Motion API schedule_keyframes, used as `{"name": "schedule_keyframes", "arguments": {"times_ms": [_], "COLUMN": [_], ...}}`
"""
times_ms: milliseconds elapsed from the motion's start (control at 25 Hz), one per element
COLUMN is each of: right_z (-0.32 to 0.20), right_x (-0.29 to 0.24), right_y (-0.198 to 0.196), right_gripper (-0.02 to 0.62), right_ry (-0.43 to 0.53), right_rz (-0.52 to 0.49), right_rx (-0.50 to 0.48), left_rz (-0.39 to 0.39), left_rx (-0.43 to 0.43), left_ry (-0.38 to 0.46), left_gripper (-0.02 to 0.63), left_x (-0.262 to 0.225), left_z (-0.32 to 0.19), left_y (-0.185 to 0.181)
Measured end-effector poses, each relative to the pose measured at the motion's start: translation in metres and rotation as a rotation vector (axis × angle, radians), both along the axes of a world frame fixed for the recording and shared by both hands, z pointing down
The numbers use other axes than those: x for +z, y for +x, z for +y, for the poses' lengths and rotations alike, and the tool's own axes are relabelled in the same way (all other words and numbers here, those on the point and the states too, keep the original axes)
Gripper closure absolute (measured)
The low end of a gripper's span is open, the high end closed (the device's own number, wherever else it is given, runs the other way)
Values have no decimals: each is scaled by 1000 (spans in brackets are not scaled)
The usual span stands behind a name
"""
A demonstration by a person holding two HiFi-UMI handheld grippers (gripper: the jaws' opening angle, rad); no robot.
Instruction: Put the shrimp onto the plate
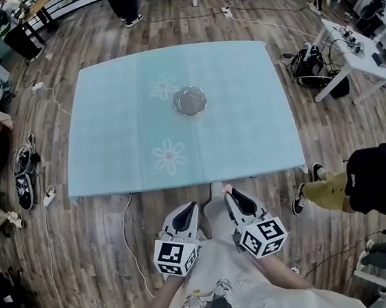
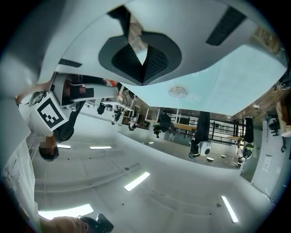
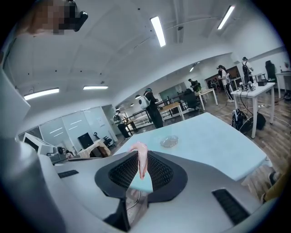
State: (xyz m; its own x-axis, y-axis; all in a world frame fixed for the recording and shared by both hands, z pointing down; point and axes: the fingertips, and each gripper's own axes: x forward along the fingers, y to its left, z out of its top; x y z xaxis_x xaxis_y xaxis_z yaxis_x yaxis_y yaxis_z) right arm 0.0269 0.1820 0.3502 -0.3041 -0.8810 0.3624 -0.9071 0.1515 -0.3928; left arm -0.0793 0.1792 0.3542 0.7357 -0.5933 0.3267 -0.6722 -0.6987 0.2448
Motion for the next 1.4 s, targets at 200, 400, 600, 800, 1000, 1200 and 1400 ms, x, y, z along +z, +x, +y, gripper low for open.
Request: {"name": "schedule_keyframes", "arguments": {"times_ms": [200,400,600,800,1000,1200,1400], "right_z": [-64,-152,-210,-249,-280,-305,-336], "right_x": [9,10,25,38,52,62,79], "right_y": [28,58,86,110,111,98,87], "right_gripper": [515,515,515,515,515,515,515], "right_ry": [-3,16,33,5,-73,-86,-115], "right_rz": [-8,-18,-31,-23,-68,-19,-2], "right_rx": [-35,-105,-158,-167,-168,-207,-208], "left_rz": [-15,-32,-77,-103,-109,-101,-111], "left_rx": [-35,-78,-129,-134,-133,-125,-105], "left_ry": [4,21,28,20,-2,-26,-70], "left_gripper": [606,606,606,606,606,606,606], "left_x": [4,1,12,21,25,34,60], "left_z": [-64,-149,-198,-226,-255,-278,-304], "left_y": [27,64,85,105,110,110,107]}}
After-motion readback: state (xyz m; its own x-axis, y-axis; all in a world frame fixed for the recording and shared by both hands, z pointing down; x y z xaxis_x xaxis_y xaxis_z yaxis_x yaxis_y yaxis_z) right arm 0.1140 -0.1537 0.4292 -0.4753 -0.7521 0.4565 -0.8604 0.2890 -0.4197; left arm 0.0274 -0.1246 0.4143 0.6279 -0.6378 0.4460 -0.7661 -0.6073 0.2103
